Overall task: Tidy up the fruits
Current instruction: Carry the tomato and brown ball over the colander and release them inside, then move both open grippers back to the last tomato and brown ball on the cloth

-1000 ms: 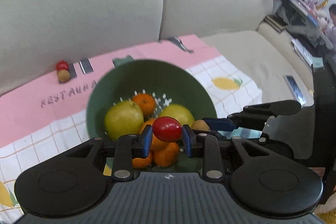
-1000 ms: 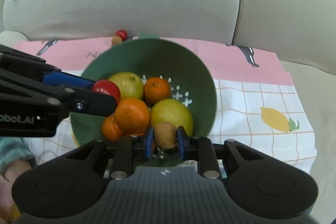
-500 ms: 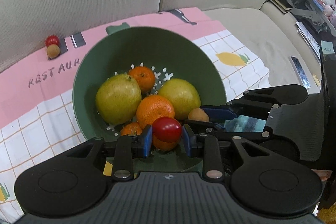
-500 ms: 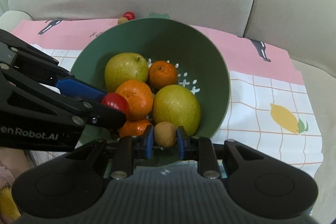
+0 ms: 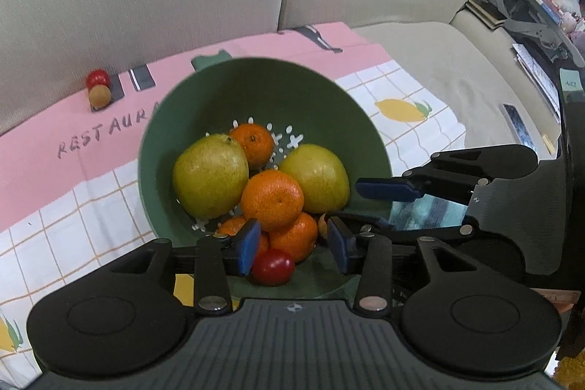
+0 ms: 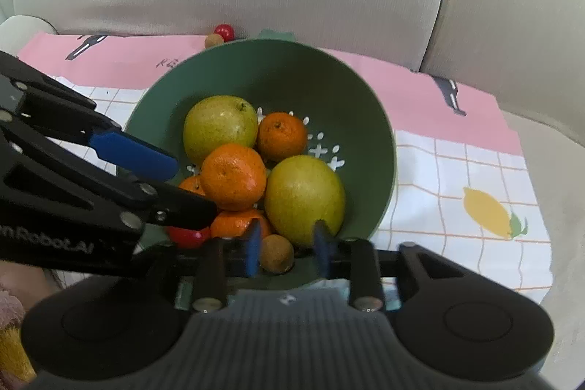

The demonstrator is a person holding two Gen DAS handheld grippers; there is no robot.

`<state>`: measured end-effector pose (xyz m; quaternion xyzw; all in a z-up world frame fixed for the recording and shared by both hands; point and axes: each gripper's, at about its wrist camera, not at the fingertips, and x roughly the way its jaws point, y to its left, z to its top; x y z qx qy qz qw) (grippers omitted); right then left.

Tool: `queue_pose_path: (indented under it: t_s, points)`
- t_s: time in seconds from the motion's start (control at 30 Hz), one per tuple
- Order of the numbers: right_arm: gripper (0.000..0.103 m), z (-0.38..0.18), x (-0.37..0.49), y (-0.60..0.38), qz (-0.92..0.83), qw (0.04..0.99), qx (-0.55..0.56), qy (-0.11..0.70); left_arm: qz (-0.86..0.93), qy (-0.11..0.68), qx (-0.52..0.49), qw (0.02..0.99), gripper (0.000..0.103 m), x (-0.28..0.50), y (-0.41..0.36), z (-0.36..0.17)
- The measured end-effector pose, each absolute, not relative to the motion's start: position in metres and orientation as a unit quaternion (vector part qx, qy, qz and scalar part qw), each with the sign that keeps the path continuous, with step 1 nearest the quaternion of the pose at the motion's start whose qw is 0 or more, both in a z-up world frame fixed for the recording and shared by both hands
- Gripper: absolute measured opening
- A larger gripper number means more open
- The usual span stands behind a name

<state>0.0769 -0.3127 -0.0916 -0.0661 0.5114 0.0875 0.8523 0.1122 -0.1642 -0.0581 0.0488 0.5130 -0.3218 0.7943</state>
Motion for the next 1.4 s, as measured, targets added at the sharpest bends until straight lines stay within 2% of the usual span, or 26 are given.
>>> queue_pose_path:
  t_s: [0.4,0.5,0.83,1.27,1.4]
  points:
    - [0.041,-0.057,0.086,-0.302,0.067,0.882,-0.031,0.466,-0.285,0.449,0.043,0.846,0.055,0.121,-0.128,-0.022]
    - [0.046,-0.049,0.097,-0.293,0.066,0.890,-0.023,0.451,-0.264,0.434,0.042,0.860,0.055,0.129,-0.112,-0.015]
    - [0.049,-0.044,0.147,-0.250,0.093,0.897,-0.039,0.430,-0.201,0.413,-0.020,0.888,0.055,0.171,-0.046,-0.011]
    - [0.048,-0.072,0.222,-0.220,0.135,0.882,-0.058,0.447,-0.186,0.432,-0.062,0.880,0.054,0.221,-0.014,-0.056]
    - [0.037,-0.085,0.244,-0.214,0.142,0.873,-0.052,0.463,-0.194,0.435,-0.054,0.878,0.054,0.237,-0.021,-0.072]
